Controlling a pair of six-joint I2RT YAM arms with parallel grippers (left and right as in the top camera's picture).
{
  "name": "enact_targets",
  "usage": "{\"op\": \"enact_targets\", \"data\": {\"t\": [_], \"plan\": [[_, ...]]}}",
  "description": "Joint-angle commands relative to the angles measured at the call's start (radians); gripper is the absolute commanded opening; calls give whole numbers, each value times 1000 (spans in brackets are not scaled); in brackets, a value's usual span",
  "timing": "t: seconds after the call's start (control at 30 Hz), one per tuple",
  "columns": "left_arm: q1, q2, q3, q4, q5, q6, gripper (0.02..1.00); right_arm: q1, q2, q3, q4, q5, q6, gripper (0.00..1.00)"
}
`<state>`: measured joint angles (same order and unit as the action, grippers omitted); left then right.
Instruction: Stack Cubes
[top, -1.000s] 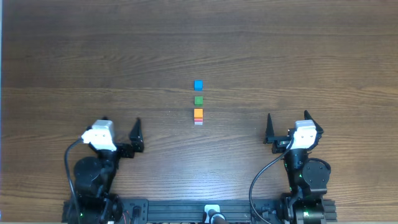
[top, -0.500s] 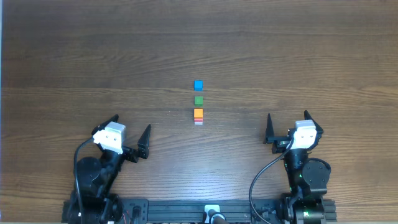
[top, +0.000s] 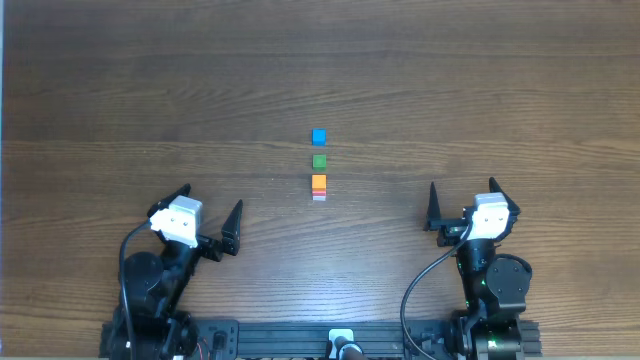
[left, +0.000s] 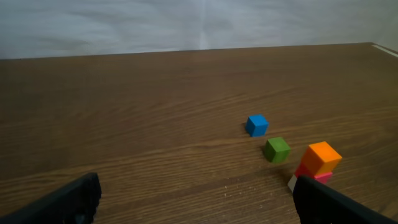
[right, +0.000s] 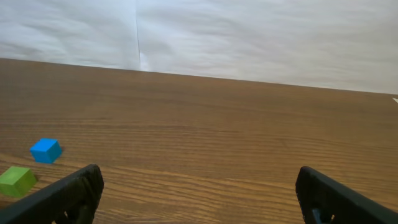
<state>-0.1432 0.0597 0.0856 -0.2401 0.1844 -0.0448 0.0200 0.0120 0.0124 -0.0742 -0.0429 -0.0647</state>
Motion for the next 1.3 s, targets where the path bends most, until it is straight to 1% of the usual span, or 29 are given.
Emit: {"op": "enact_targets", "data": {"t": [0.03, 0.1, 0.2, 0.3, 0.47, 0.63, 0.8, 1.3], "plan": [[10, -8, -12, 21, -3, 15, 1000, 4, -7, -7, 2, 7, -4, 991], [37, -8, -12, 46, 5, 14, 1000, 4, -7, -7, 2, 7, -4, 993], [94, -12, -12, 113, 66, 15, 1000, 4, -7, -7, 2, 7, -4, 993], [135, -24, -12, 169, 109, 15, 998, 4, -7, -7, 2, 7, -4, 993], [187, -50, -21, 185, 115, 15, 1000, 4, -7, -7, 2, 7, -4, 991], [199, -57, -51, 192, 119, 15, 1000, 4, -7, -7, 2, 7, -4, 991], [198, -56, -80, 193, 158, 14, 1000, 4, -7, -7, 2, 7, -4, 993], [199, -55, -80, 195, 159, 14, 1000, 4, -7, -7, 2, 7, -4, 991]]}}
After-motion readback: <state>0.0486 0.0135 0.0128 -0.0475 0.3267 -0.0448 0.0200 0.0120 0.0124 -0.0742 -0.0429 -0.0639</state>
